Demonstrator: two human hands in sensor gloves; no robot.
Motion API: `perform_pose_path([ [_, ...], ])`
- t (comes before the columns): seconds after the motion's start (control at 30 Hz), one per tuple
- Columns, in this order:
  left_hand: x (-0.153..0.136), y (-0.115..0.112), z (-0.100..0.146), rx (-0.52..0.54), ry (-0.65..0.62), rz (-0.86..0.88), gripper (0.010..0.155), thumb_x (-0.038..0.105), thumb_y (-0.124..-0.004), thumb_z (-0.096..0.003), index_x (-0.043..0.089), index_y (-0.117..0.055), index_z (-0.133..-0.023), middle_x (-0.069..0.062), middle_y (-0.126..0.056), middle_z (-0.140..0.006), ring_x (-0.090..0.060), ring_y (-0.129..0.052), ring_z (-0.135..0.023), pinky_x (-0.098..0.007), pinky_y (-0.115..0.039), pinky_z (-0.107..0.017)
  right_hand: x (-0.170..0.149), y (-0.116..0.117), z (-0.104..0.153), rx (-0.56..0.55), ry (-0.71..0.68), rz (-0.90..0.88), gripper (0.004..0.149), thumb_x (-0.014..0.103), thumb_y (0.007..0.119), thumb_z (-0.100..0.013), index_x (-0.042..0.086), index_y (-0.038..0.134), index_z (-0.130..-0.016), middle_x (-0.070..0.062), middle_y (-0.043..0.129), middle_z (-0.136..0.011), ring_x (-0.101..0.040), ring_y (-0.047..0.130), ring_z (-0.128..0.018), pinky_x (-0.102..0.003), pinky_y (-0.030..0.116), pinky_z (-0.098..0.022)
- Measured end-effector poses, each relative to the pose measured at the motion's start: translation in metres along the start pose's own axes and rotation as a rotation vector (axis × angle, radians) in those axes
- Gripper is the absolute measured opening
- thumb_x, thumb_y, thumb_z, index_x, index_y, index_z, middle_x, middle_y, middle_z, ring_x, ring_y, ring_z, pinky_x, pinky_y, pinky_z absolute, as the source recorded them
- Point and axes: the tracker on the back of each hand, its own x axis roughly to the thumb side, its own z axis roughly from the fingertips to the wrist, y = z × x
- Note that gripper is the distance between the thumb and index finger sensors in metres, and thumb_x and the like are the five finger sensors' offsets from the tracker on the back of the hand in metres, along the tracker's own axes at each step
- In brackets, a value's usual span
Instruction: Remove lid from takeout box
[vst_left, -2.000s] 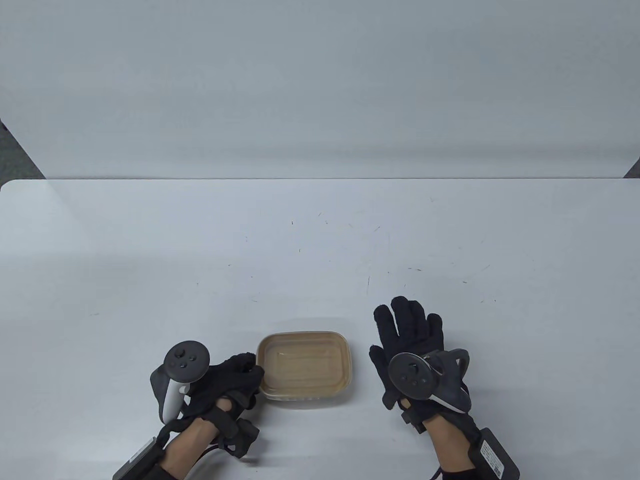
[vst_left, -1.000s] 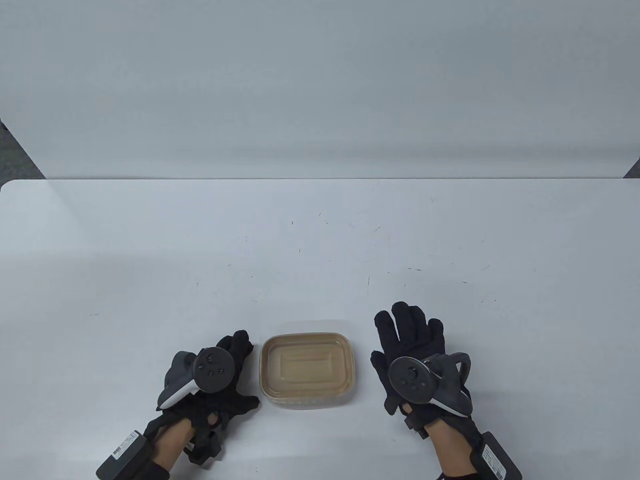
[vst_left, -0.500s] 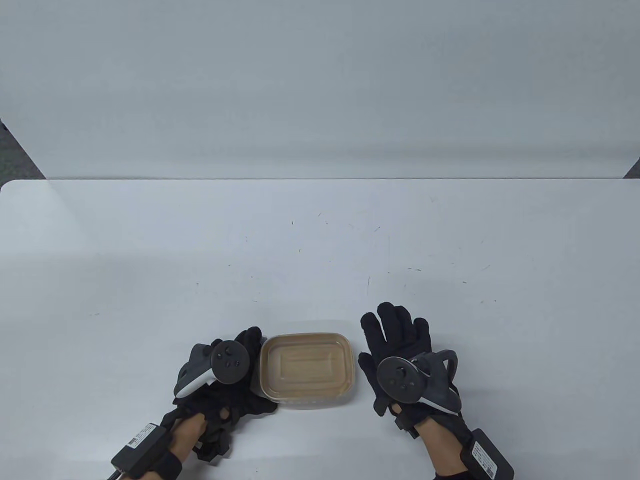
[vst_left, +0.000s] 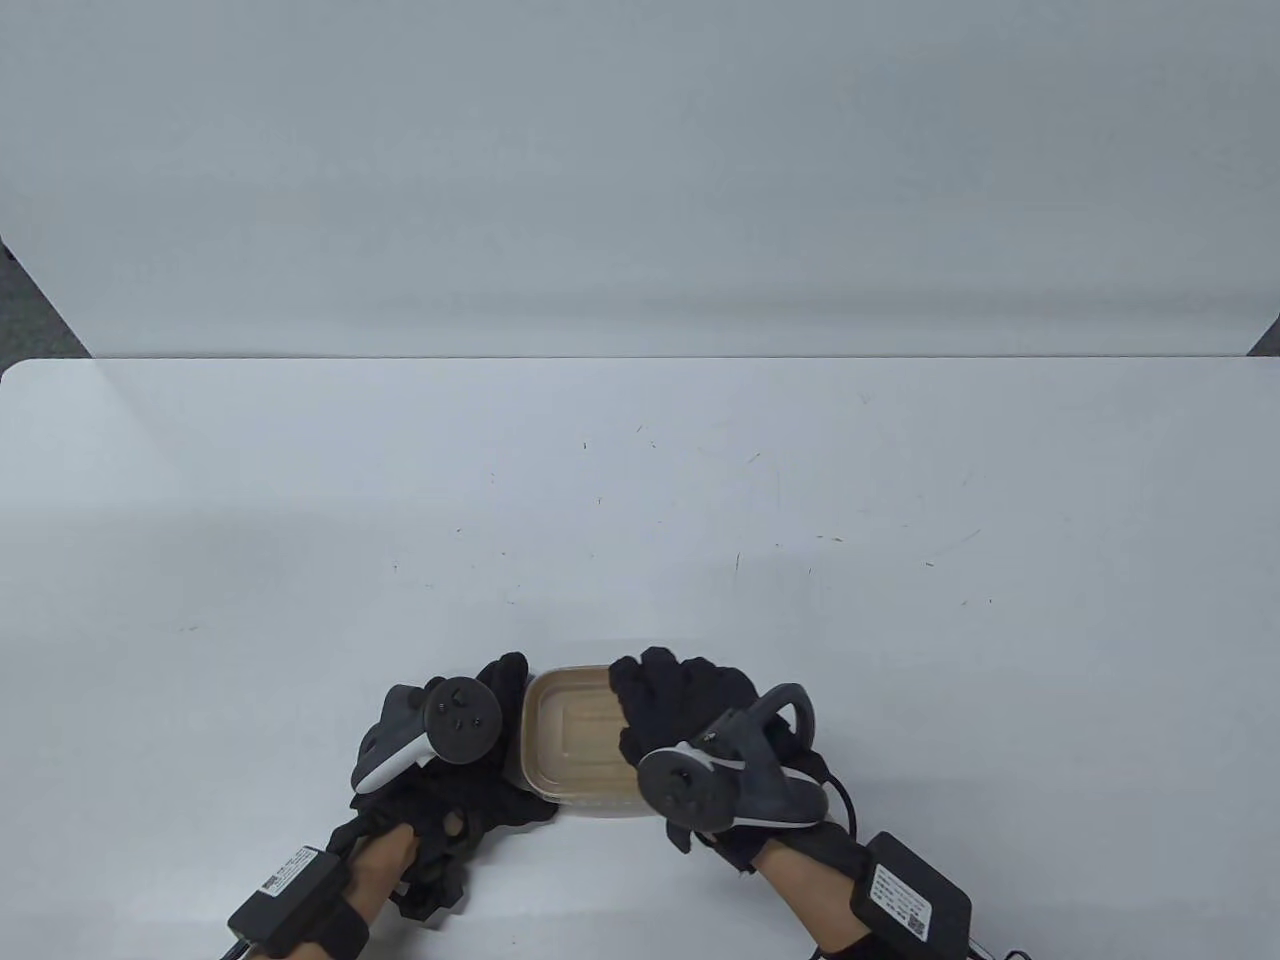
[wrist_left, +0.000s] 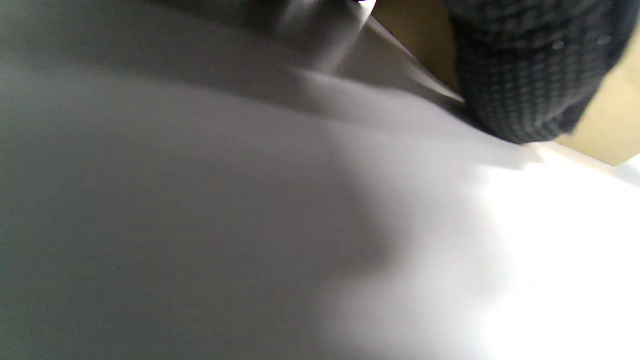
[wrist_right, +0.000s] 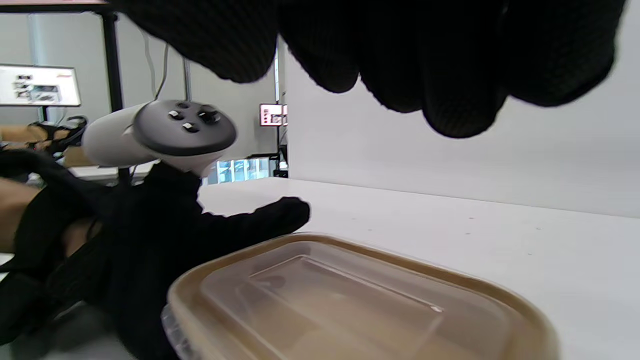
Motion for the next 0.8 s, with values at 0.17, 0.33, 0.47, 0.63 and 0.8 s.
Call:
perform_pose_path([
  [0.17,0.0,0.0,0.0,-0.001,0.001,-0.002,0.135,0.065,-0.094,-0.0312,0.03,0.019,-0.097,0.015,-0.026,-0.124,-0.017,-0.014,-0.123,-0.066,-0.01,-0.08,0.039,0.046,-0.016,0.29,-0.095,0.1,0.071,0.047,0.079,-0.046,0.01,0.062,-0.105,-0.026,0.066,-0.102,-0.049,0.081,-0.076,-0.062,0.077,-0.053],
  [0.33,0.0,0.0,-0.001,-0.003,0.004,-0.002,0.136,0.065,-0.094,-0.0302,0.03,0.019,-0.097,0.015,-0.026,-0.124,-0.016,-0.013,-0.122,-0.066,-0.01,-0.08,0.05,0.084,-0.018,0.511,-0.053,0.274,0.091,0.054,0.079,-0.046,0.01,0.033,-0.112,-0.026,0.041,-0.112,-0.054,0.063,-0.09,-0.069,0.068,-0.061],
  [0.47,0.0,0.0,-0.001,-0.004,0.005,-0.002,0.135,0.065,-0.094,-0.0303,0.031,0.019,-0.097,0.015,-0.026,-0.124,-0.017,-0.013,-0.122,-0.065,-0.01,-0.08,0.056,0.092,-0.015,0.351,-0.1,0.375,0.077,0.04,0.08,-0.046,-0.001,0.05,-0.103,-0.028,0.06,-0.101,-0.053,0.079,-0.077,-0.06,0.082,-0.051],
  [0.63,0.003,-0.001,-0.001,0.01,0.007,0.008,0.136,0.065,-0.095,-0.031,0.029,0.018,-0.098,0.013,-0.027,-0.125,-0.019,-0.014,-0.122,-0.067,-0.011,-0.08,0.064,0.094,-0.009,0.186,-0.202,0.364,0.053,0.029,0.08,-0.044,0.0,0.068,-0.087,-0.025,0.078,-0.087,-0.054,0.095,-0.061,-0.051,0.096,-0.036],
  [0.8,0.005,-0.001,-0.002,0.013,0.016,0.03,0.137,0.067,-0.095,-0.0304,0.027,0.018,-0.097,0.013,-0.027,-0.125,-0.019,-0.013,-0.122,-0.067,-0.01,-0.079,0.06,0.094,-0.006,0.15,-0.21,0.334,0.047,0.027,0.078,-0.043,0.003,0.072,-0.083,-0.023,0.081,-0.086,-0.052,0.1,-0.056,-0.048,0.1,-0.031],
])
